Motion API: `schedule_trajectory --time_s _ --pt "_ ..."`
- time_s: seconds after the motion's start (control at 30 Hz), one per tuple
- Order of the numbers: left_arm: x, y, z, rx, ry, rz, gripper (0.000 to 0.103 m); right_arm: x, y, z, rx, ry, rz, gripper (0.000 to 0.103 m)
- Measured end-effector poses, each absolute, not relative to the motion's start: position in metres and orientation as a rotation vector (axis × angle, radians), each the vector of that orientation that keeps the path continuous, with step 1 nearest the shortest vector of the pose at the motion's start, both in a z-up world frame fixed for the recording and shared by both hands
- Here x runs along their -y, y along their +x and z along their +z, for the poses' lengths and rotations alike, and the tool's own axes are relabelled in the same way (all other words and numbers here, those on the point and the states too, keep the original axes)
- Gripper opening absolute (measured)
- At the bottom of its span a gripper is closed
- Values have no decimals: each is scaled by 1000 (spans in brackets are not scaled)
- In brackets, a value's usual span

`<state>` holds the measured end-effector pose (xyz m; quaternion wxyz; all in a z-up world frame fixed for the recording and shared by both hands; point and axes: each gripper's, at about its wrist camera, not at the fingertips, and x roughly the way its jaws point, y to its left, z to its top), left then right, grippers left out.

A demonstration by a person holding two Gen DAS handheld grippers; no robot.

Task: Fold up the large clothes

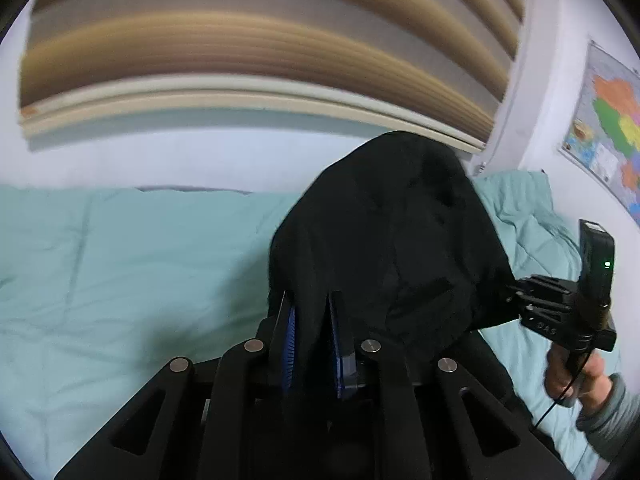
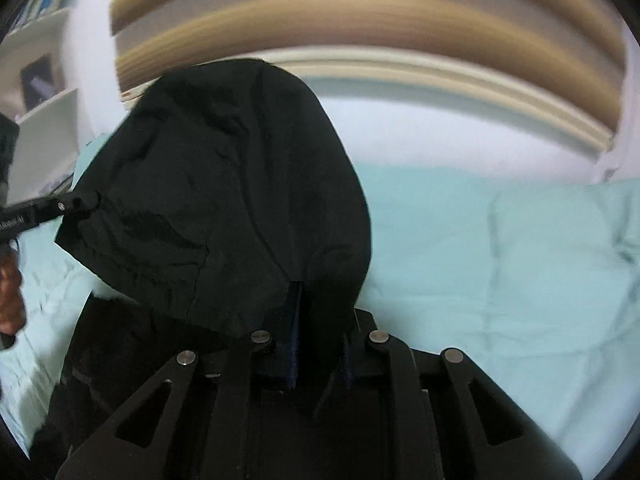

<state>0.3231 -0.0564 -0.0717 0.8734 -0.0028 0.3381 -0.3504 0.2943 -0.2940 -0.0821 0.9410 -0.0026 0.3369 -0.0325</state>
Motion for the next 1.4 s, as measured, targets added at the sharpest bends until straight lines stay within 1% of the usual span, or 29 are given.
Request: schedule_trajectory --time_s 0.07,0.13,0.23,0.27,0.33,0.4,0.47,0.53,0.6,0.67,0.8,0.87,1.0,1.07,1.13,1.23,1.27,1.3,1.33,1.37,1.4 --pt "33 282 -63 -682 13 -711 14 293 249 -74 -667 -31 -104 18" --pt "15 251 -64 -698 4 -704 14 283 209 -76 -663 -33 -134 18" --pt "-15 206 -88 -792 -7 -680 14 288 168 -95 -773 25 -127 18" --pt "-25 192 -105 -856 -7 -659 14 290 157 -109 -831 46 -125 19" --pt "-39 178 -126 -944 -20 -633 14 297 139 -132 -935 103 -127 19" --pt "-46 171 -137 -982 -6 -612 14 296 129 -148 -1007 162 -111 19" --pt "-43 176 -132 -957 23 -608 14 300 129 -149 -1021 177 -94 21" --pt "-30 183 -115 -914 46 -626 14 302 140 -139 -1004 166 -75 22" --pt "-9 190 -104 -880 72 -654 16 305 150 -125 -972 147 -51 29" --pt "2 197 -96 -863 93 -674 21 298 166 -110 -938 107 -18 47" --pt "30 216 -93 -866 119 -722 21 275 196 -91 -893 -43 49 59" --pt "37 222 -90 -874 115 -734 21 261 208 -88 -881 -118 91 69" --pt "33 230 -93 -884 97 -735 21 248 229 -86 -884 -233 160 76" --pt "30 233 -94 -898 79 -725 21 237 245 -93 -902 -274 202 81" --pt "23 235 -95 -914 51 -714 21 221 263 -102 -923 -307 234 82" --pt "12 237 -93 -923 10 -702 21 208 285 -116 -963 -362 243 82" --pt "9 236 -91 -924 -4 -698 21 204 290 -120 -969 -384 226 75" --pt "5 236 -89 -922 -15 -692 21 208 292 -121 -968 -397 206 64" --pt "2 235 -86 -918 -21 -687 21 200 292 -124 -969 -404 191 42" --pt "-2 233 -82 -912 -24 -680 21 201 290 -120 -963 -382 192 34" --pt "-4 232 -79 -907 -25 -676 21 202 285 -114 -941 -365 195 30"
